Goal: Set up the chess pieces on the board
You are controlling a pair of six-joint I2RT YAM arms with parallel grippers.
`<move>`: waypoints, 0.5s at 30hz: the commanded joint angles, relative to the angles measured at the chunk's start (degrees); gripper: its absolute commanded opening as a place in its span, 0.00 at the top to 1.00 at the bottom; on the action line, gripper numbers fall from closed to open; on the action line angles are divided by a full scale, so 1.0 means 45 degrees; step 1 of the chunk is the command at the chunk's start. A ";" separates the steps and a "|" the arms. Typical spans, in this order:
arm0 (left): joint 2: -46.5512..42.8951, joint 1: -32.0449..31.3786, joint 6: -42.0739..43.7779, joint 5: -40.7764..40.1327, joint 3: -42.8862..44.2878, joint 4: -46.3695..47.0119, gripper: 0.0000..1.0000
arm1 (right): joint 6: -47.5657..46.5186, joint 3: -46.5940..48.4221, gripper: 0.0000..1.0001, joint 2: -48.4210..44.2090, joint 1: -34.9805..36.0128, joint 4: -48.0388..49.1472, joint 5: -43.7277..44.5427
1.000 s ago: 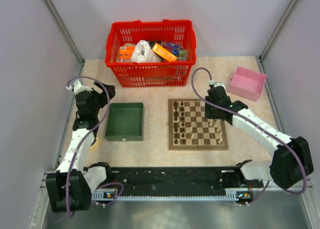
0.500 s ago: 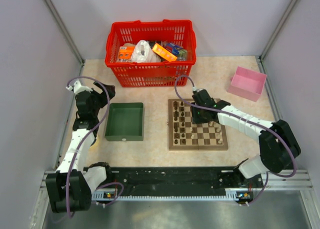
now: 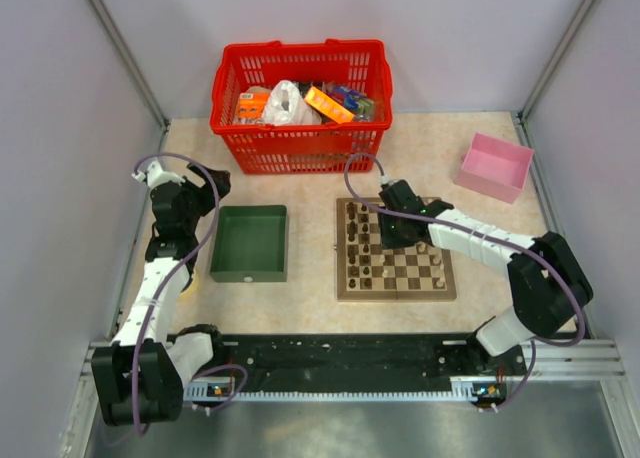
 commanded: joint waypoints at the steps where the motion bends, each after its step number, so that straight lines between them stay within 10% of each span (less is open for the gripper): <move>1: -0.0197 0.0077 0.0126 -0.0130 0.0129 0.0548 0.01 | 0.0072 0.0667 0.66 0.0197 0.0264 0.0336 0.0010; 15: -0.0217 0.0077 0.0126 -0.0189 0.0051 0.0489 0.01 | 0.0383 -0.0170 0.85 -0.1831 0.0245 -0.0600 0.1552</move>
